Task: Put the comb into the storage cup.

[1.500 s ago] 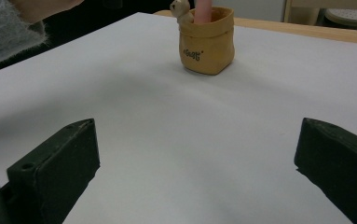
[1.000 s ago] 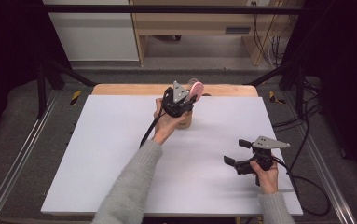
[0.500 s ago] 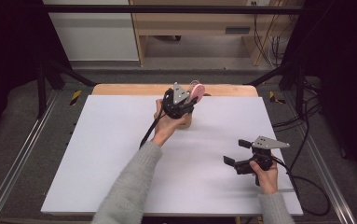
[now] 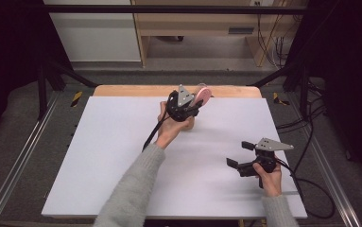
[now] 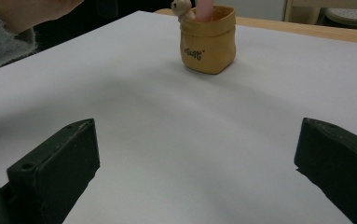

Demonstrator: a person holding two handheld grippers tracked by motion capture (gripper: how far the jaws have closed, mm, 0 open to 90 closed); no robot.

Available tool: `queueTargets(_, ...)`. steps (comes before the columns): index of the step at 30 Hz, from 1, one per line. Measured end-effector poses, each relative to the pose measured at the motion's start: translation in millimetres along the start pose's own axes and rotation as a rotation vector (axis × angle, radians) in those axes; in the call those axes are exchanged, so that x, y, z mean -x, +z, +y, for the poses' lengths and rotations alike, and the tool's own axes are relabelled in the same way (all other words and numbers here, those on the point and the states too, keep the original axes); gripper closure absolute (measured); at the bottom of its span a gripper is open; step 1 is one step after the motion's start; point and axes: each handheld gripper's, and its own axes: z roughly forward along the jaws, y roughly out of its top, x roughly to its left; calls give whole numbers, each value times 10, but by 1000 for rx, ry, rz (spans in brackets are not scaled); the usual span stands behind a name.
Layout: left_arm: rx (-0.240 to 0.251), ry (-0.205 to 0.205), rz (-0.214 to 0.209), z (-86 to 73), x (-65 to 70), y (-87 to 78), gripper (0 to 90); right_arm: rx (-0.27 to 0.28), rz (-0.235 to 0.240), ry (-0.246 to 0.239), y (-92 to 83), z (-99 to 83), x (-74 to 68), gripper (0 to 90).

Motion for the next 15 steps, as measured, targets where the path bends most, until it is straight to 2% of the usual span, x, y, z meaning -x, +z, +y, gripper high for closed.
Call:
queueTargets(5,-3,2,-4,1,13,4,570,0,2,-1,0,1,-1,4)
queueTargets(15,-9,8,-5,-6,15,17,419,0,3,0,4,0,-2,4)
